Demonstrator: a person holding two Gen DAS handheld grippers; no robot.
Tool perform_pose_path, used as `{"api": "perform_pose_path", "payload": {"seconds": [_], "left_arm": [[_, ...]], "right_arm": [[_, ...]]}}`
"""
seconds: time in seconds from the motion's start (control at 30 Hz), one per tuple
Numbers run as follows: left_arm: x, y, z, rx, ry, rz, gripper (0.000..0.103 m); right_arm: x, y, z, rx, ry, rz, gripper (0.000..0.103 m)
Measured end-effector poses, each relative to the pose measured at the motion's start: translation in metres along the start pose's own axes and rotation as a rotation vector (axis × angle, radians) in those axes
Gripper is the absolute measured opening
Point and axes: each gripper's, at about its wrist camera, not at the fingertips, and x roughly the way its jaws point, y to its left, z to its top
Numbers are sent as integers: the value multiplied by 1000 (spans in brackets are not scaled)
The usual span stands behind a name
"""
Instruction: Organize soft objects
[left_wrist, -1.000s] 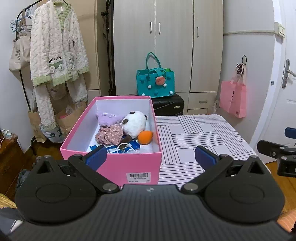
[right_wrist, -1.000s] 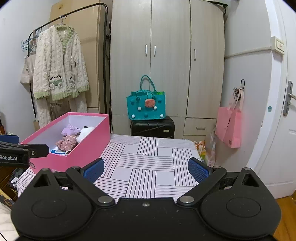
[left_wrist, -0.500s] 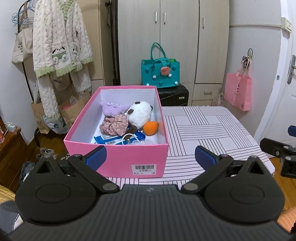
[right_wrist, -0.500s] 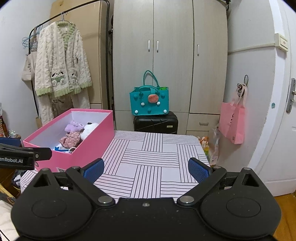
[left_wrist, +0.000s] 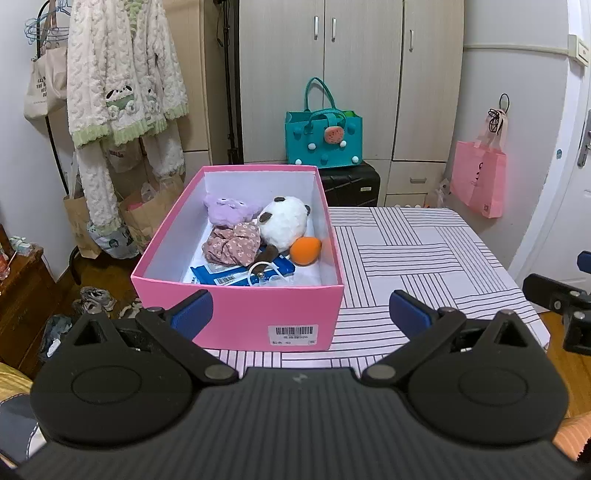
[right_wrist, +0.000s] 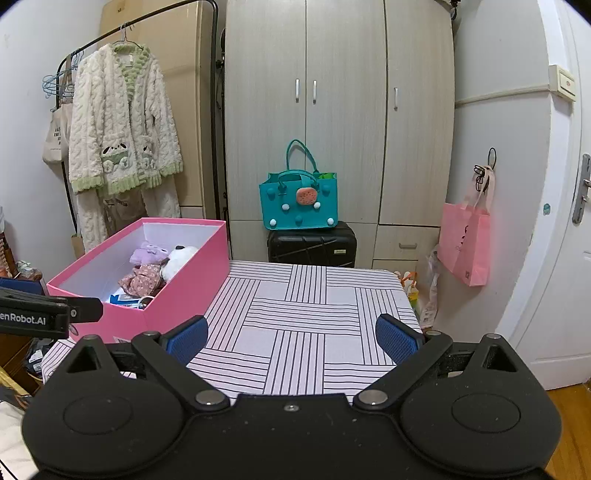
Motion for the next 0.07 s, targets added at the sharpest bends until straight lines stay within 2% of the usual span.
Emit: {"api": "perform_pose_path", "payload": {"seconds": [0.07], "left_arm": [[-1,1,0,0,-2,1,103]], "right_arm": [[0,1,0,-2,0,0,99]]}}
